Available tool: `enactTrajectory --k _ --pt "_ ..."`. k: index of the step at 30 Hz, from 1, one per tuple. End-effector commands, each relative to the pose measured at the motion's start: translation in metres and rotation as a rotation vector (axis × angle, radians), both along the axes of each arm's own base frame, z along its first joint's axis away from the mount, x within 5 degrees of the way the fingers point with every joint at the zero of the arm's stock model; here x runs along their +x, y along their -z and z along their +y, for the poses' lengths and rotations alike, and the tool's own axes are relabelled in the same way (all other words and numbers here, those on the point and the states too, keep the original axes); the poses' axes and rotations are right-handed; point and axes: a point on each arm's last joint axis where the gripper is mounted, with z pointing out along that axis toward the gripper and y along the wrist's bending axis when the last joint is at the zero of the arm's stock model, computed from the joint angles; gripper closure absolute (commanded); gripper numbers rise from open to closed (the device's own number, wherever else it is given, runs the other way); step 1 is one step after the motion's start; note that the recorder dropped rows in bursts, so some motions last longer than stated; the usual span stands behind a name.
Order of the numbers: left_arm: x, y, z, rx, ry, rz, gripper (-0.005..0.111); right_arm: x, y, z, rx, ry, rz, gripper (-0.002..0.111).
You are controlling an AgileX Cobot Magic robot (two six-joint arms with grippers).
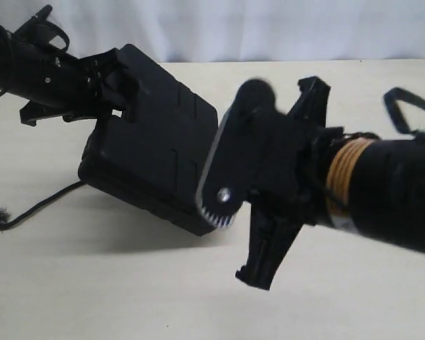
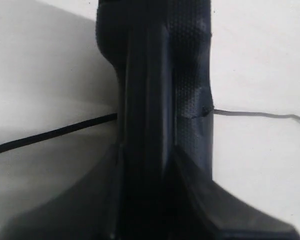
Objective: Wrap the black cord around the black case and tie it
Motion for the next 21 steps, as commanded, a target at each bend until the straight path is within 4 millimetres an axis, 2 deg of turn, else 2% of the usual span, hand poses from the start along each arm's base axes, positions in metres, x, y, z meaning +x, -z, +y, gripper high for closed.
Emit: enactTrajectory --k 1,3,5,8,10,12,18,21 --pt "0.005 -0.014 -0.001 -0.093 -0.101 -0.054 0.107 -0.009 0.016 0.025 -0.128 0.145 -0.198 0.104" --pt "0.005 -0.014 -0.001 -0.096 -0.102 -0.054 0.107 -0.007 0.025 0.042 -0.016 0.238 -0.269 0.102" --pt "0.005 -0.014 -0.001 -0.104 -0.107 -0.053 0.107 -0.007 0.035 0.051 0.038 0.234 -0.223 0.093" --pt "0.006 -0.016 -0.003 -0.153 -0.136 -0.048 0.107 -0.007 0.05 0.068 0.173 0.219 -0.142 0.058" --pt "0.006 -0.016 -0.003 -0.16 -0.14 -0.047 0.107 -0.006 0.058 0.077 0.244 0.22 -0.125 0.041" --pt "0.006 -0.016 -0.003 -0.161 -0.141 -0.047 0.107 -0.003 0.074 0.085 0.233 0.236 -0.108 0.03" --pt "0.006 -0.017 -0.003 -0.166 -0.145 -0.048 0.107 0.01 0.1 0.097 0.14 0.308 -0.187 0.026" --pt "0.006 -0.017 -0.003 -0.176 -0.153 -0.048 0.107 0.015 0.109 0.113 0.136 0.315 -0.186 0.026"
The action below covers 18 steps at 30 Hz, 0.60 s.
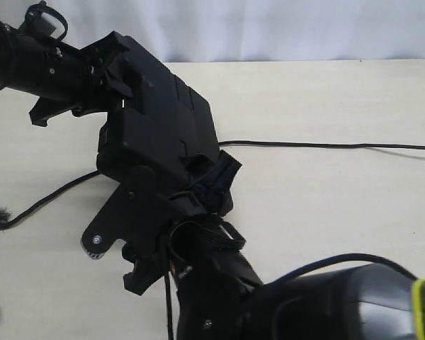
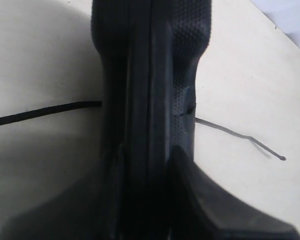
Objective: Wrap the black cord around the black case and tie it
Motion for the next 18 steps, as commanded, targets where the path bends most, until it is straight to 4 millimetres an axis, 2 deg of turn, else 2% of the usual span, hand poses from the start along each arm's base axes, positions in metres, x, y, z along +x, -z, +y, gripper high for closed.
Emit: enactTrajectory --k 1,5,8,14,15,16,18 --pt "0.003 -0.012 0.0 -0.053 -0.07 -0.044 0.107 0.008 0.008 0.017 -0.002 0.02 -0.027 0.026" --pt "0.003 -0.012 0.0 -0.054 -0.067 -0.041 0.107 0.021 0.017 0.031 -0.018 0.125 -0.13 0.027" --pt "0.003 -0.012 0.0 -0.054 -0.067 -0.041 0.107 0.036 0.031 0.035 -0.039 0.161 -0.129 0.027" --pt "0.002 -0.012 0.0 -0.053 -0.065 -0.04 0.107 0.06 0.039 0.031 -0.02 0.229 -0.115 0.028" --pt "0.002 -0.012 0.0 -0.048 -0.061 -0.042 0.107 0.063 0.039 0.028 -0.019 0.24 -0.114 0.034" --pt "0.003 -0.011 0.001 -0.018 -0.051 -0.053 0.107 0.066 0.039 0.026 -0.022 0.254 -0.121 0.052" --pt "0.002 -0.011 0.002 0.013 -0.031 -0.059 0.107 0.066 0.039 0.025 -0.024 0.254 -0.12 0.082"
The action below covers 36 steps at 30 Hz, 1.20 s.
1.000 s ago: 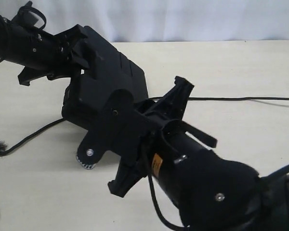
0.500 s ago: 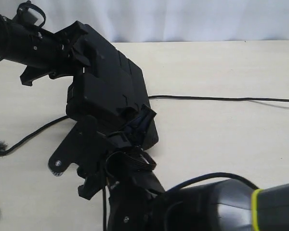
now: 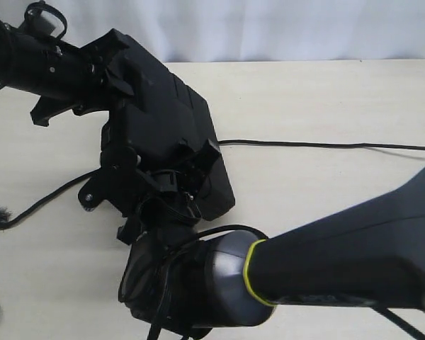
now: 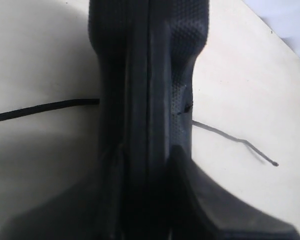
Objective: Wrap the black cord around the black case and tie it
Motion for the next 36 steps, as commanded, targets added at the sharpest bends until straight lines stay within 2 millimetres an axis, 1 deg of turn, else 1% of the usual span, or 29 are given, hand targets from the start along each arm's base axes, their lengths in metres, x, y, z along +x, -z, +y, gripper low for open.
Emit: enactTrajectory --k 1,2,3,4,5,6,7,8,9,10,11,13,14,15,16,17,18,20,21,22,23,24,26,27,28,31,33,36 --pt "0.001 -0.009 0.003 0.06 0.01 -0.067 0.107 0.006 -0.002 -0.004 0.008 0.024 -0.012 0.099" --pt "0.001 -0.008 0.004 0.109 0.049 -0.085 0.107 0.006 -0.002 -0.003 0.009 0.021 -0.008 0.103" --pt "0.001 -0.008 0.005 0.168 0.097 -0.111 0.107 0.006 -0.001 -0.003 0.008 0.016 -0.003 0.104" --pt "0.0 -0.006 0.007 0.305 0.221 -0.17 0.107 0.005 -0.001 -0.002 0.009 0.01 0.003 0.104" --pt "-0.001 -0.005 0.008 0.389 0.296 -0.198 0.107 0.005 -0.001 -0.003 0.007 0.012 0.0 0.104" --pt "-0.002 -0.003 0.01 0.439 0.338 -0.199 0.107 0.006 -0.002 -0.004 0.003 0.03 -0.021 0.104" --pt "-0.003 -0.002 0.01 0.458 0.365 -0.199 0.104 0.006 -0.004 -0.005 0.0 0.04 -0.034 0.104" --pt "-0.003 -0.002 0.01 0.471 0.39 -0.206 0.097 0.006 -0.005 -0.006 0.002 0.041 -0.036 0.104" --pt "-0.004 -0.003 0.009 0.491 0.418 -0.22 0.078 0.006 -0.005 -0.006 0.019 0.047 -0.036 0.104" --pt "-0.004 -0.004 0.009 0.51 0.444 -0.236 0.066 0.006 -0.006 -0.006 0.026 0.048 -0.036 0.104" --pt "-0.004 -0.015 0.012 0.623 0.532 -0.28 0.053 0.007 -0.008 -0.007 0.026 0.061 -0.052 0.104" --pt "-0.009 -0.051 0.02 0.818 0.65 -0.34 0.051 0.007 -0.013 -0.008 0.034 0.069 -0.066 0.104" --pt "-0.018 -0.073 0.026 0.927 0.693 -0.36 0.052 0.006 -0.02 -0.008 0.051 0.07 -0.073 0.104" --pt "-0.026 -0.081 0.031 0.994 0.725 -0.353 0.052 0.006 -0.024 -0.009 0.06 0.07 -0.077 0.104" --pt "-0.035 -0.077 0.039 1.096 0.845 -0.246 0.052 0.006 -0.03 -0.009 0.069 0.068 -0.083 0.104" --pt "-0.043 -0.065 0.043 1.12 0.983 -0.144 0.052 0.006 -0.033 -0.01 0.062 0.064 -0.088 0.104" --pt "-0.054 -0.041 0.045 1.117 1.17 -0.056 0.052 0.006 -0.037 -0.01 0.068 0.063 -0.092 0.104" --pt "-0.073 0.005 0.047 1.105 1.413 -0.01 0.052 0.005 -0.039 -0.011 0.072 0.063 -0.094 0.104" --pt "-0.087 0.036 0.053 1.138 1.52 0.032 0.052 0.005 -0.039 -0.011 0.072 0.063 -0.094 0.104" --pt "-0.091 0.045 0.054 1.154 1.524 0.031 0.052 0.005 -0.039 -0.011 0.072 0.063 -0.094 0.104" --pt "-0.095 0.057 0.055 1.184 1.504 0.002 0.052 0.005 -0.039 -0.011 0.07 0.062 -0.094 0.104" --pt "-0.095 0.062 0.055 1.2 1.477 -0.02 0.052 0.005 -0.039 -0.011 0.06 0.059 -0.095 0.104" --pt "-0.094 0.066 0.053 1.202 1.355 -0.051 0.052 0.005 -0.039 -0.011 0.045 0.055 -0.096 0.104" --pt "-0.09 0.067 0.052 1.193 1.251 -0.068 0.052 0.005 -0.039 -0.011 0.042 0.054 -0.097 0.104" --pt "-0.089 0.068 0.051 1.174 1.198 -0.057 0.052 0.005 -0.039 -0.011 0.042 0.054 -0.097 0.104" --pt "-0.091 0.078 0.054 1.131 1.192 0.041 0.052 0.005 -0.039 -0.011 0.042 0.054 -0.097 0.104" --pt "-0.095 0.094 0.063 1.085 1.187 0.195 0.06 0.005 -0.039 -0.011 0.042 0.054 -0.097 0.104" --pt "-0.094 0.107 0.069 1.051 1.132 0.271 0.067 0.005 -0.039 -0.011 0.022 0.048 -0.098 0.104"
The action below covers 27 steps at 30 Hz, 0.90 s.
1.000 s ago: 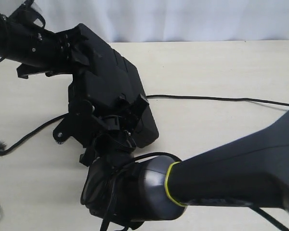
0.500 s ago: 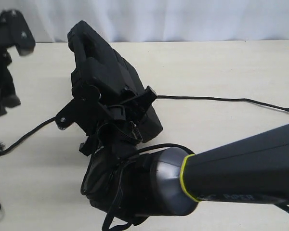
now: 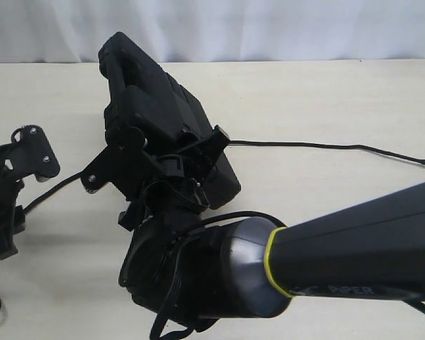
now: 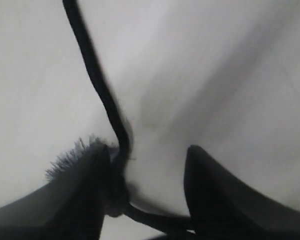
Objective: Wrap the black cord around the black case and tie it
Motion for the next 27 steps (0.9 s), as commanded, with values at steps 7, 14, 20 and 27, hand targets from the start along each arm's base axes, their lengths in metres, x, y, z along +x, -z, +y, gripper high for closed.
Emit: enactTrajectory --k 7,14,20,27 --pt "0.009 0.018 0.007 -0.036 -0.188 -0.047 0.068 0.003 -0.016 -0.004 -0.04 0.014 -0.075 0.104" --pt "0.009 0.018 0.026 -0.072 -0.308 -0.064 0.082 0.003 -0.014 -0.005 -0.058 0.01 -0.061 0.104" --pt "0.014 0.017 0.023 -0.099 -0.303 -0.107 0.09 0.003 -0.014 -0.005 -0.06 0.011 -0.06 0.104" --pt "0.01 0.018 0.017 -0.077 -0.123 -0.047 0.086 0.003 -0.014 -0.005 -0.06 0.011 -0.06 0.104"
